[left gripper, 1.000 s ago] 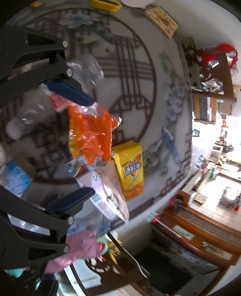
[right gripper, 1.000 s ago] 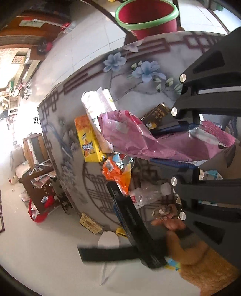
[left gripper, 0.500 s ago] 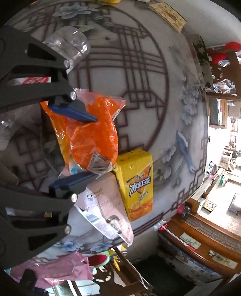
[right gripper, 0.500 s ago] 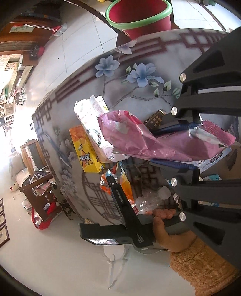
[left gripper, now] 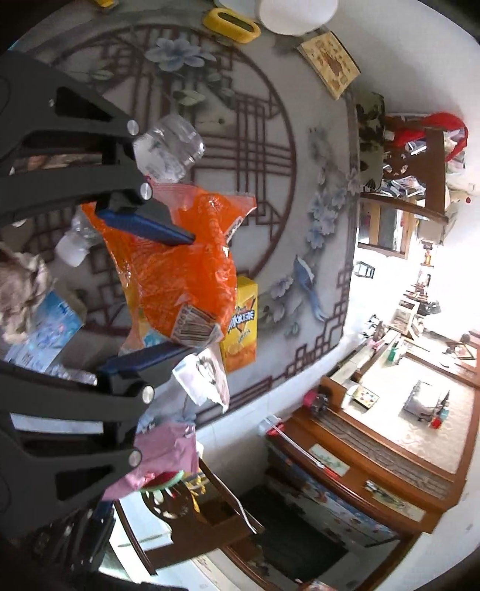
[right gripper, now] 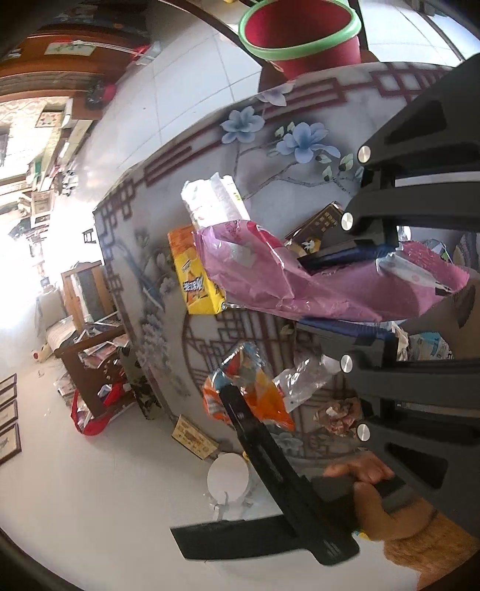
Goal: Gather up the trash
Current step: 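Carry the pink wrapper and orange bag to the red bucket and release both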
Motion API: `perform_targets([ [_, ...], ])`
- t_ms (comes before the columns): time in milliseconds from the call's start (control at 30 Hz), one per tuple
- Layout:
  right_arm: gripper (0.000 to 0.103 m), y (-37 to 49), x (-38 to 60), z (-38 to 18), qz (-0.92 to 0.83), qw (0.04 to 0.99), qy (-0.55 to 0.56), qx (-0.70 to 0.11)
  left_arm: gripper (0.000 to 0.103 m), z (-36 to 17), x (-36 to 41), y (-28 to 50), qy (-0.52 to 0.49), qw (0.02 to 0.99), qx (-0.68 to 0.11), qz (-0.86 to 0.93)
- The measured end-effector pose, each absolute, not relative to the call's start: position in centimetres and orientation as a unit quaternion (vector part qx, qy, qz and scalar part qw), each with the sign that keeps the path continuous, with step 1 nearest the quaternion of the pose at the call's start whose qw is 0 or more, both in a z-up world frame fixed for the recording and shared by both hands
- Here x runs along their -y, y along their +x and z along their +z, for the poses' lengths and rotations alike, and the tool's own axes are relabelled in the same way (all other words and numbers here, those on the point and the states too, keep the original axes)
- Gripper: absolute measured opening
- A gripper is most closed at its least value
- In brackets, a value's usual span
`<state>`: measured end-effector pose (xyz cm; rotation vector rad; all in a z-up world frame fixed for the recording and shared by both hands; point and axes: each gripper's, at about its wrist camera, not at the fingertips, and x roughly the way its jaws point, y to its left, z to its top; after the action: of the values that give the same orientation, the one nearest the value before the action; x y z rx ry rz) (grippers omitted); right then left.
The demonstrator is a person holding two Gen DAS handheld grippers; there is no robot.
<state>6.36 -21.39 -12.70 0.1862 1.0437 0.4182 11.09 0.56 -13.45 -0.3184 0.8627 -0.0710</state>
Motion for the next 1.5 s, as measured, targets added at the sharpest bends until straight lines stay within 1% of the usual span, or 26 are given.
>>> perform_targets([
  [267,0.029,4.8,21.4,-10.1,0.194,0.863,0.078,-0.460,0.052,-10.5,-0.7,8.8,-0.157,0.904,-0.396,-0.045],
  [500,0.029,3.6,22.1,-9.3,0.188,0.870,0.074,-0.450,0.052,-9.5,-0.1,7.8,-0.158,0.906,-0.388,-0.056],
  [1200,0.029,0.0,26.1,-8.6,0.143,0.883,0.105,-0.435,0.052,-6.5,4.0,5.6,-0.139,0.913,-0.367,-0.113],
  [1500,0.029,-0.6,28.7,-9.0,0.113,0.884,0.121,-0.437,0.052,-6.8,6.3,5.6,-0.126,0.908,-0.377,-0.133],
])
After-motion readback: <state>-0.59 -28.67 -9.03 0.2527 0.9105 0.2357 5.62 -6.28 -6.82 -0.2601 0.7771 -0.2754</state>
